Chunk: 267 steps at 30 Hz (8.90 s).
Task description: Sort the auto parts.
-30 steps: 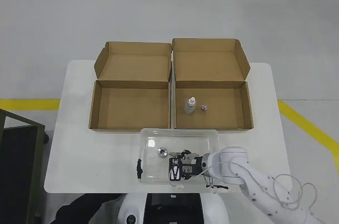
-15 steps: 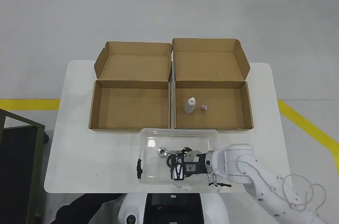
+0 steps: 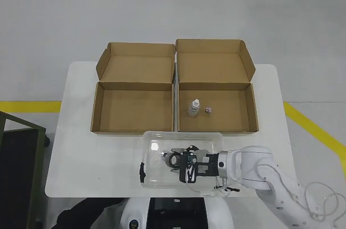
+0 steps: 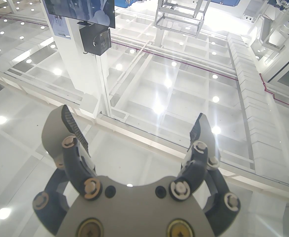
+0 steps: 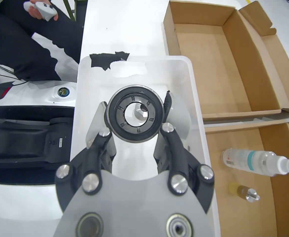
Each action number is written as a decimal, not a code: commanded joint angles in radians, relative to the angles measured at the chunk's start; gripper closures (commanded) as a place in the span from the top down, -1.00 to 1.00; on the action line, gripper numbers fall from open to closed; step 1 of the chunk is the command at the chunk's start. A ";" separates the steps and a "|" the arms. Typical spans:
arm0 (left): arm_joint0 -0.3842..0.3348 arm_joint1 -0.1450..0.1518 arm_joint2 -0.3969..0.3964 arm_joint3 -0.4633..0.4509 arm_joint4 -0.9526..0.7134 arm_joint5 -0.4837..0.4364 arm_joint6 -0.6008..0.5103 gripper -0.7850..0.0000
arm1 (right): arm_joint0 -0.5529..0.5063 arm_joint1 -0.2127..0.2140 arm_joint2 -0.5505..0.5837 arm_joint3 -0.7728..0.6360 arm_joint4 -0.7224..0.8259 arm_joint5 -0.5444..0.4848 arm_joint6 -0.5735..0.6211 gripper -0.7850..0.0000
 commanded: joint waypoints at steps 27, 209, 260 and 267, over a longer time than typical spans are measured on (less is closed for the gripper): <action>0.000 0.000 0.000 0.000 0.000 0.000 0.000 1.00 | 0.053 -0.025 0.110 -0.004 0.162 0.118 -0.378 -1.00; 0.000 0.000 0.000 0.000 0.000 0.000 0.000 1.00 | 0.117 -0.234 -0.206 0.360 -0.358 0.063 -0.029 -0.86; 0.000 0.000 0.000 0.000 0.000 0.000 0.000 1.00 | 0.108 -0.203 0.054 0.086 0.125 0.087 -0.159 -1.00; 0.000 0.000 0.000 0.000 0.000 0.000 0.000 1.00 | 0.098 -0.197 0.107 0.054 0.149 0.093 -0.194 -1.00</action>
